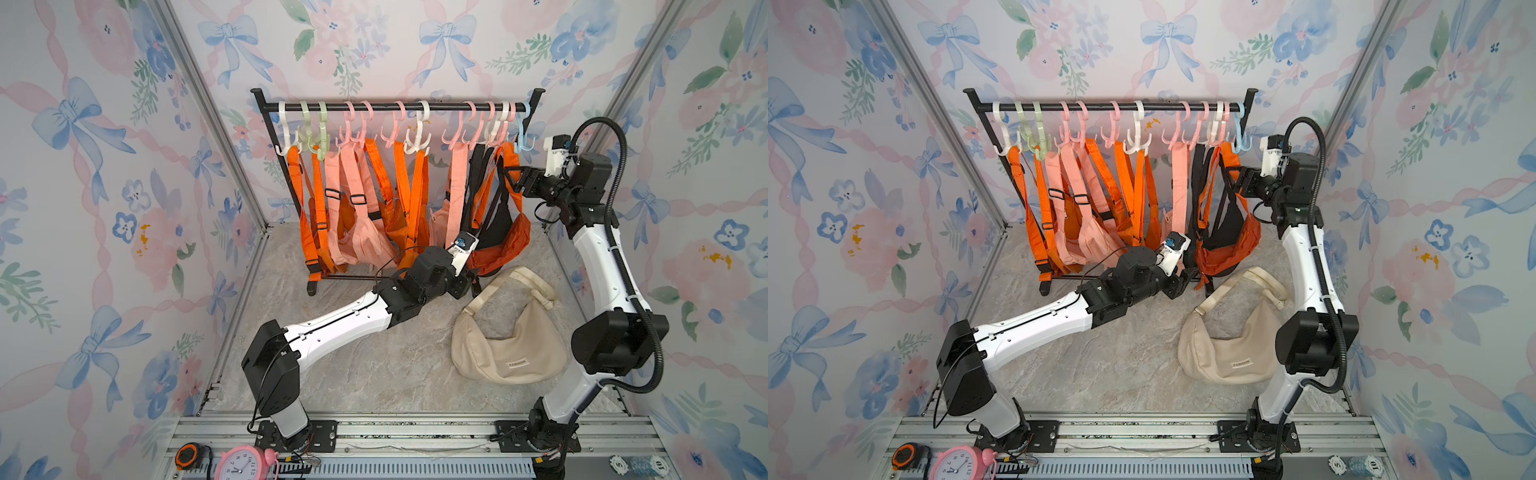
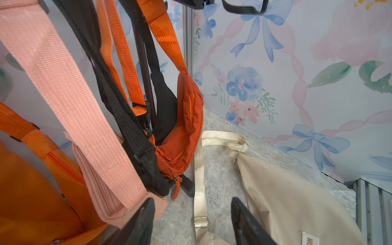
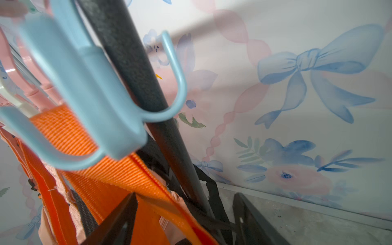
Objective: Take the bag off the hook
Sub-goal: Pick up the bag from the hook.
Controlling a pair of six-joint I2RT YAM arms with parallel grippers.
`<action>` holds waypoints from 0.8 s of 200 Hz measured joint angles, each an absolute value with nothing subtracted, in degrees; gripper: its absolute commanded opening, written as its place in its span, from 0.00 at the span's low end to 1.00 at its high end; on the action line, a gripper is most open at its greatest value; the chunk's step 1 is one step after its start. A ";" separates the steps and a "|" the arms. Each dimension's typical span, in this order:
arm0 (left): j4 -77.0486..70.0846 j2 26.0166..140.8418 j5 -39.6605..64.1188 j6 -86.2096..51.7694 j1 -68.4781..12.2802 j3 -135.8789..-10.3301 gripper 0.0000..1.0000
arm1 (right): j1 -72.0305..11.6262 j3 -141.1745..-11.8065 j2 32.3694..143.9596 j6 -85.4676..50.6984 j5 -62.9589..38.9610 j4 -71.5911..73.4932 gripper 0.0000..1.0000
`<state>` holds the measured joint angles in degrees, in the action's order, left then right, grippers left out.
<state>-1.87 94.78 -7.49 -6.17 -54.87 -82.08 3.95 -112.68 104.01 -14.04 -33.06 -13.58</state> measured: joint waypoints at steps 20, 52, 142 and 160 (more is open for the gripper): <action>-2.33 94.15 -7.70 -6.20 -54.13 -80.68 0.60 | 3.70 -114.56 105.43 -13.82 -34.09 -14.83 0.51; -2.63 93.89 -7.68 -6.22 -53.19 -79.15 0.60 | 3.18 -114.98 105.56 -13.47 -34.79 -15.70 0.33; -2.90 94.70 -7.70 -6.17 -51.68 -81.23 0.60 | 3.16 -114.61 103.74 -12.58 -33.17 -16.78 0.00; -3.07 96.18 -7.68 -6.04 -51.29 -84.47 0.60 | 3.27 -114.28 102.72 -12.62 -32.56 -17.12 0.00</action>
<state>-3.07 96.18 -7.68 -6.04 -51.29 -84.47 3.27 -114.28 102.72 -12.62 -32.56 -17.12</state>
